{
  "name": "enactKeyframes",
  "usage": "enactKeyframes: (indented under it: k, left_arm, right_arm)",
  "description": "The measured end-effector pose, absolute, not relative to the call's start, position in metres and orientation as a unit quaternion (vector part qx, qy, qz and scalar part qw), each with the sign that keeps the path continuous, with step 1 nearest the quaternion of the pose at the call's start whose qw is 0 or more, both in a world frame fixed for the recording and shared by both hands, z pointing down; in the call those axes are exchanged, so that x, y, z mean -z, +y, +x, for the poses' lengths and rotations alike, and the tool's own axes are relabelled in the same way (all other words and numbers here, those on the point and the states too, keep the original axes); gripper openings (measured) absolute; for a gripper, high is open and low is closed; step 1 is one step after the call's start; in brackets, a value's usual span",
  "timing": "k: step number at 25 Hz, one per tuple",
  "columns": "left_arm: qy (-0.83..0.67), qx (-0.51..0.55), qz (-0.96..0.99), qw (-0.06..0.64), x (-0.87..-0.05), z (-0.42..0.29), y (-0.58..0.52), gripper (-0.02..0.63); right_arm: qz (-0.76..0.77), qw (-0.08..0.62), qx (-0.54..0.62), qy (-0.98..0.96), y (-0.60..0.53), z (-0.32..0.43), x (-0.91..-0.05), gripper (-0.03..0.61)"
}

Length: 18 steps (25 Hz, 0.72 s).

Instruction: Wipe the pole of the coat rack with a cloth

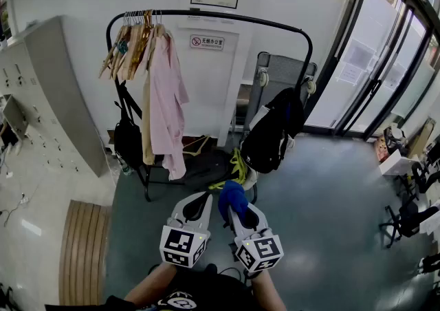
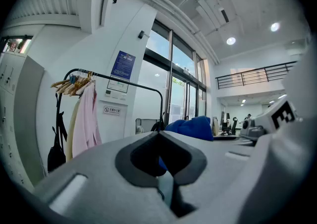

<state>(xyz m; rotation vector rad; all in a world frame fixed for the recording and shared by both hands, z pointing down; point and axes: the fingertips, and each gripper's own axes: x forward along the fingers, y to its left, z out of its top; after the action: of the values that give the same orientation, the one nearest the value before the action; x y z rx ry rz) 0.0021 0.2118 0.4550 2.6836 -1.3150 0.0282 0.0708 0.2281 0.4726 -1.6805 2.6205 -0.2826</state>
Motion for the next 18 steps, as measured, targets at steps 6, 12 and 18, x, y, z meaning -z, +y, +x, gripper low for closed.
enactKeyframes:
  k: [6, 12, 18]
  left_arm:
    - [-0.44, -0.008, 0.895, 0.079, -0.456, 0.004, 0.212, 0.005]
    - [-0.442, -0.009, 0.894, 0.081, -0.456, 0.014, 0.212, 0.005]
    - [-0.449, -0.011, 0.89, 0.082, -0.462, 0.031, 0.21, 0.005]
  right_arm:
    - [-0.529, 0.002, 0.088, 0.844, 0.23, 0.071, -0.475, 0.067]
    - [-0.524, -0.002, 0.091, 0.847, 0.23, 0.077, -0.477, 0.067]
    - [-0.511, 0.003, 0.102, 0.854, 0.226, 0.092, -0.486, 0.067]
